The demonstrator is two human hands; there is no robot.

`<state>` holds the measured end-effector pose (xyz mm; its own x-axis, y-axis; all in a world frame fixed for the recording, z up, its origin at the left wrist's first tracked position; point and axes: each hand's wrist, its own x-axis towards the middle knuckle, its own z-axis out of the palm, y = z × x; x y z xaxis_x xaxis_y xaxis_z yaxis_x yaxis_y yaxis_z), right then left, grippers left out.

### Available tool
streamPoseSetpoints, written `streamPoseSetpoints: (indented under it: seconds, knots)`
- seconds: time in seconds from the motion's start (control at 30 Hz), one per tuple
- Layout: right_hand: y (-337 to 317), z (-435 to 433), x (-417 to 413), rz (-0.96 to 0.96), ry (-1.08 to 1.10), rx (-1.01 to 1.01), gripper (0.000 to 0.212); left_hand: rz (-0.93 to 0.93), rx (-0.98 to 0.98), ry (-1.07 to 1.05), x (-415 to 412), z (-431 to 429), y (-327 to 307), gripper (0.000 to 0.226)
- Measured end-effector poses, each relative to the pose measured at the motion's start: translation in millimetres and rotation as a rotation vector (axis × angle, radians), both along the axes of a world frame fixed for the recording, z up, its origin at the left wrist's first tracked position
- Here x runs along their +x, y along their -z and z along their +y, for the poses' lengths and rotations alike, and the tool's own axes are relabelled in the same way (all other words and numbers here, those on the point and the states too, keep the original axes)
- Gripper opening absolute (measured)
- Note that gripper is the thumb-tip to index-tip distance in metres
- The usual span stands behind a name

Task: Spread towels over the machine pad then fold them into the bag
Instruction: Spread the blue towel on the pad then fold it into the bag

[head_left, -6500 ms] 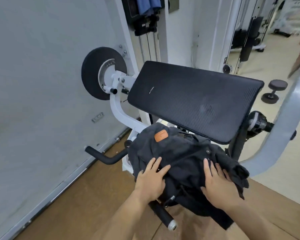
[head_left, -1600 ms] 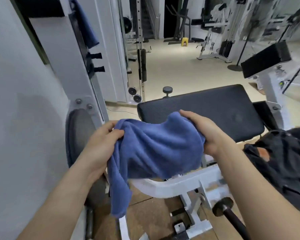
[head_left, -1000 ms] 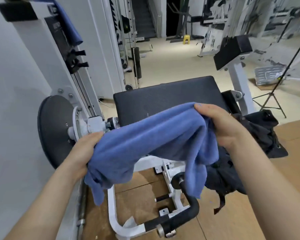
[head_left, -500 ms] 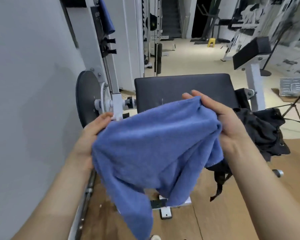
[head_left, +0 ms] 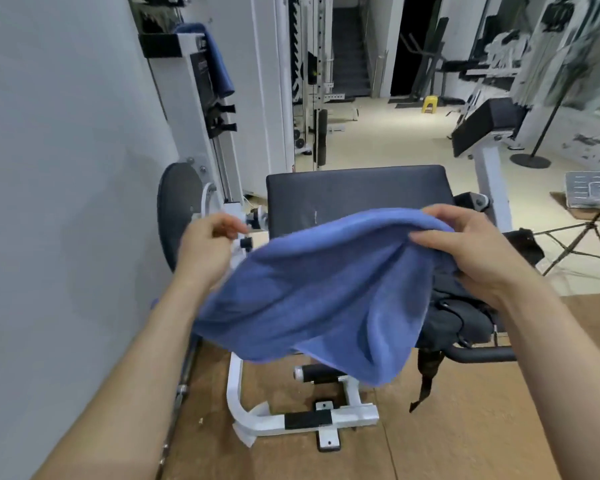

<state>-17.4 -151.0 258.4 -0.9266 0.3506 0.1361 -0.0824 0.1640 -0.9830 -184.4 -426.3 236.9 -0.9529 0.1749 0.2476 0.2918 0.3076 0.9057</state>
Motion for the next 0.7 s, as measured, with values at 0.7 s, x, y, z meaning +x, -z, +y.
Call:
streamPoseSetpoints:
  seconds: [0.7]
  knots:
    - [31.7,208.9,-50.9,-0.146,-0.338,-0.279,0.019,-0.015,0.445,0.276,17.2,306.2,-72.3,0.012]
